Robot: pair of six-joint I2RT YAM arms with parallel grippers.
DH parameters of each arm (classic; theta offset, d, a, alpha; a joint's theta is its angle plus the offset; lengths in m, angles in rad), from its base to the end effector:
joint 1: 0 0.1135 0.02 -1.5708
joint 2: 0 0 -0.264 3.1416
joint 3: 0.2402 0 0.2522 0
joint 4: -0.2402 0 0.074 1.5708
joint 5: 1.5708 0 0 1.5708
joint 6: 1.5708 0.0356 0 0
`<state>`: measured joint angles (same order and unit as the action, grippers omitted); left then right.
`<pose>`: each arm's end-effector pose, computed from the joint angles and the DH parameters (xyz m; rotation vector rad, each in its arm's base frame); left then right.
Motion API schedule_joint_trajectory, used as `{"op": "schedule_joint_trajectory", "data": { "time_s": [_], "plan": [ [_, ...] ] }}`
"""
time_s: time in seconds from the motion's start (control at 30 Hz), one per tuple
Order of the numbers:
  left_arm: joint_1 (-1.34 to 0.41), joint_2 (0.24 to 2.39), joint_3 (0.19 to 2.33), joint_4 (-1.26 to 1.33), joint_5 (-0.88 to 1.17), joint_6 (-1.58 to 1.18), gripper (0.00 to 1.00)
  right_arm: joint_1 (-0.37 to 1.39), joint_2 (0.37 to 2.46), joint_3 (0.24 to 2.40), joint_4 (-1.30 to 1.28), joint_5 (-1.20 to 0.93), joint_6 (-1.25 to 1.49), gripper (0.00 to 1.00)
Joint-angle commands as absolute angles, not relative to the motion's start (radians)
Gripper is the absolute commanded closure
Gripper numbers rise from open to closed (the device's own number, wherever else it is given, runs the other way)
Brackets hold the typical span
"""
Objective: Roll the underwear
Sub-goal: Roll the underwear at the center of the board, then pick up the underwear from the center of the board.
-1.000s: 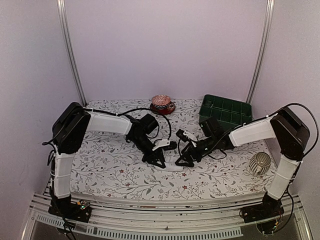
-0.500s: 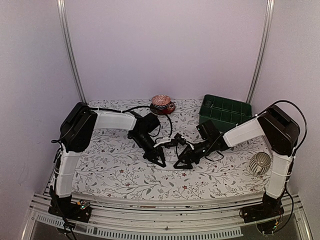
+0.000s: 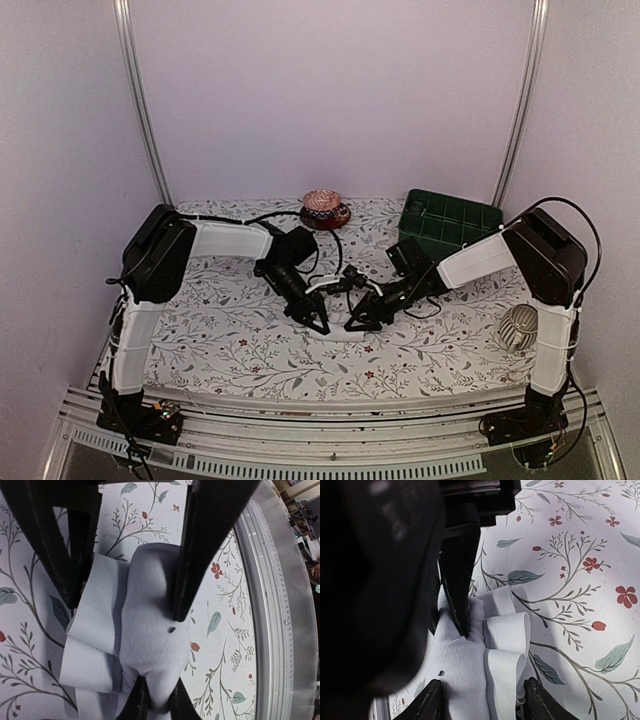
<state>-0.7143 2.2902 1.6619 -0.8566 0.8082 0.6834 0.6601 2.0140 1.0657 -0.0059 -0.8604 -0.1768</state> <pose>0.3125 -0.3050 0.1184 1.8579 2.1302 -1.2103 0.2844 0.2549 0.1087 -1.3264 2.0991 1.2819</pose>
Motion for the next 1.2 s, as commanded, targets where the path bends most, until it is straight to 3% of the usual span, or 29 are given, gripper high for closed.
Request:
{"op": "schedule_joint_trajectory", "data": {
  "time_s": [0.0, 0.07, 0.23, 0.43, 0.53, 0.67, 0.73, 0.97, 1.17],
  "plan": [
    [-0.696, 2.363, 1.651, -0.862, 0.673, 0.644, 1.00, 0.728, 2.055, 1.105, -0.092, -0.882, -0.245, 0.55],
    [-0.696, 2.364, 1.651, -0.861, 0.673, 0.644, 1.00, 0.732, 2.054, 1.110, -0.107, -0.866, -0.254, 0.71],
    [-0.695, 2.363, 1.651, -0.862, 0.665, 0.641, 1.00, 0.730, 2.041, 1.112, -0.142, -0.853, -0.269, 0.95],
    [-0.695, 2.315, 1.628, -0.821, 0.652, 0.627, 0.99, 0.730, 2.005, 1.107, -0.164, -0.842, -0.272, 0.97],
    [-0.694, 2.259, 1.590, -0.774, 0.648, 0.615, 0.68, 0.730, 1.969, 1.097, -0.164, -0.805, -0.260, 0.97],
    [-0.693, 2.128, 1.510, -0.703, 0.655, 0.603, 0.14, 0.730, 1.911, 1.075, -0.151, -0.762, -0.236, 0.98],
    [-0.691, 2.050, 1.478, -0.662, 0.642, 0.590, 0.02, 0.729, 1.879, 1.064, -0.147, -0.734, -0.224, 0.98],
    [-0.650, 1.812, 1.372, -0.486, 0.541, 0.511, 0.02, 0.705, 1.743, 1.028, -0.120, -0.594, -0.168, 0.98],
    [-0.598, 1.644, 1.139, -0.223, 0.437, 0.441, 0.01, 0.651, 1.645, 1.030, -0.106, -0.451, -0.071, 0.98]
  ]
}}
